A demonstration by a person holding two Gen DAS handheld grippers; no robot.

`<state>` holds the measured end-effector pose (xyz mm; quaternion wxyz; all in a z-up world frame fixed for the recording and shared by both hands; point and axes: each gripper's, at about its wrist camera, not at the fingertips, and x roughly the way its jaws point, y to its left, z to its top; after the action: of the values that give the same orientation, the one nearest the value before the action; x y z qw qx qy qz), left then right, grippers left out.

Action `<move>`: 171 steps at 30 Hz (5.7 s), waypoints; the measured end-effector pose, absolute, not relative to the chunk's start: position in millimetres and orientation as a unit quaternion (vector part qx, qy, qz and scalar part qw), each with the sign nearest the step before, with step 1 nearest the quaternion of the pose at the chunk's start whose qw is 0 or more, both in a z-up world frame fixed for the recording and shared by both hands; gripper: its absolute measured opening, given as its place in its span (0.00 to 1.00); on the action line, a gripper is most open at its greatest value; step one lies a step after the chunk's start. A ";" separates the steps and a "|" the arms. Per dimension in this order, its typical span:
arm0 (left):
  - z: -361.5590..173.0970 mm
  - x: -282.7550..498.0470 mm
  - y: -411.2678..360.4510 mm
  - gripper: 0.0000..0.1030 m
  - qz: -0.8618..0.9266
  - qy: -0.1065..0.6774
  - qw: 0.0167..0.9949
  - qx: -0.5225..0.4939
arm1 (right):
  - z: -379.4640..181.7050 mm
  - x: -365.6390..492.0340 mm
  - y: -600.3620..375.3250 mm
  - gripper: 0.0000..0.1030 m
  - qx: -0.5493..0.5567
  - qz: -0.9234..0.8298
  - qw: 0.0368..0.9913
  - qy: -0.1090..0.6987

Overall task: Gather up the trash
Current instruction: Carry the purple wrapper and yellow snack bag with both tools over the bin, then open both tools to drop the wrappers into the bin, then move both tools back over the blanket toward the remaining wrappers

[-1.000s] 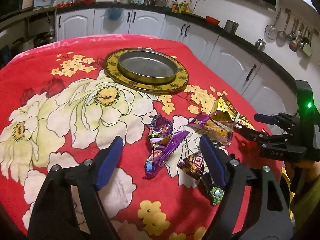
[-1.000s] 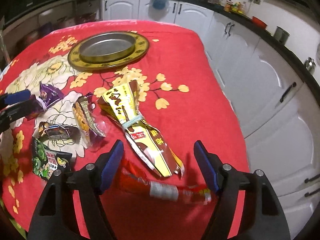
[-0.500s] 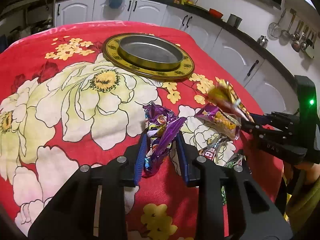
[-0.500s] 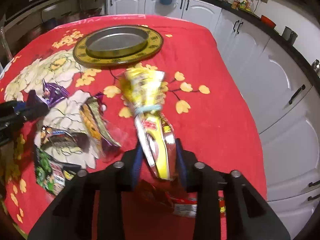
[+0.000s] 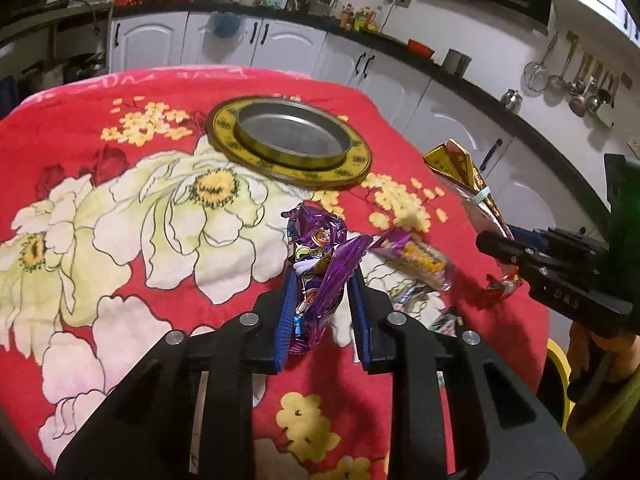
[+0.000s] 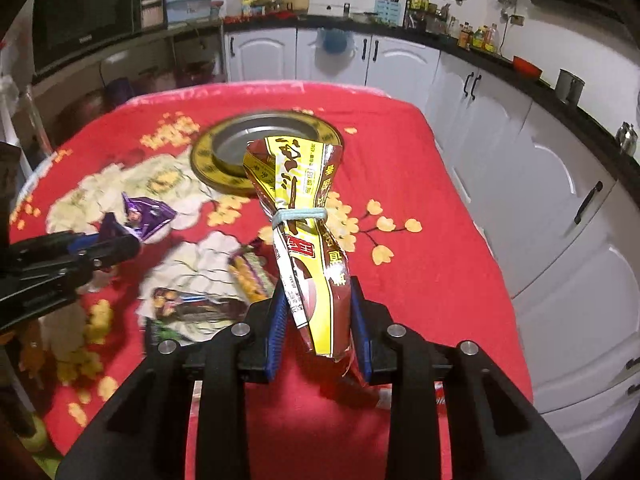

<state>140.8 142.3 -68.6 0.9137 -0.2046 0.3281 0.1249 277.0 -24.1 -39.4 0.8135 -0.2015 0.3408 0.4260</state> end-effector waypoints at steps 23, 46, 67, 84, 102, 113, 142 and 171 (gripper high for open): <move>-2.3 113.6 90.0 0.18 0.066 0.257 0.952 -0.153 | 10.5 195.5 -115.8 0.27 -0.100 0.420 0.848 0.307; 11.3 99.1 33.1 0.18 0.007 0.248 0.962 -0.113 | 18.9 159.0 -203.7 0.27 -0.051 0.342 0.891 0.295; 17.2 106.2 -38.5 0.18 -0.075 0.253 0.962 -0.075 | 0.8 140.6 -296.1 0.27 -0.017 0.251 0.916 0.312; -4.9 121.0 -117.0 0.18 -0.156 0.285 0.945 -0.037 | -20.6 134.0 -357.8 0.27 0.003 0.193 0.923 0.332; -46.0 136.9 -182.2 0.18 -0.220 0.336 0.916 -0.003 | -67.6 131.0 -396.0 0.27 0.026 0.157 0.909 0.386; -62.6 150.6 -200.9 0.24 -0.229 0.359 0.905 0.001 | -85.9 139.6 -404.9 0.39 0.045 0.153 0.896 0.413; -3.7 117.0 -82.4 0.89 -0.072 0.267 0.960 -0.044 | -32.5 142.4 -347.2 0.65 0.046 0.200 0.916 0.346; 31.0 79.7 16.3 0.89 0.026 0.209 0.975 -0.075 | 22.0 133.4 -233.4 0.73 -0.006 0.304 0.902 0.308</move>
<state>79.7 16.3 31.1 0.9748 -0.0749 0.2086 0.0262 133.4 -233.4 22.0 0.9017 -0.0056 0.3080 0.3035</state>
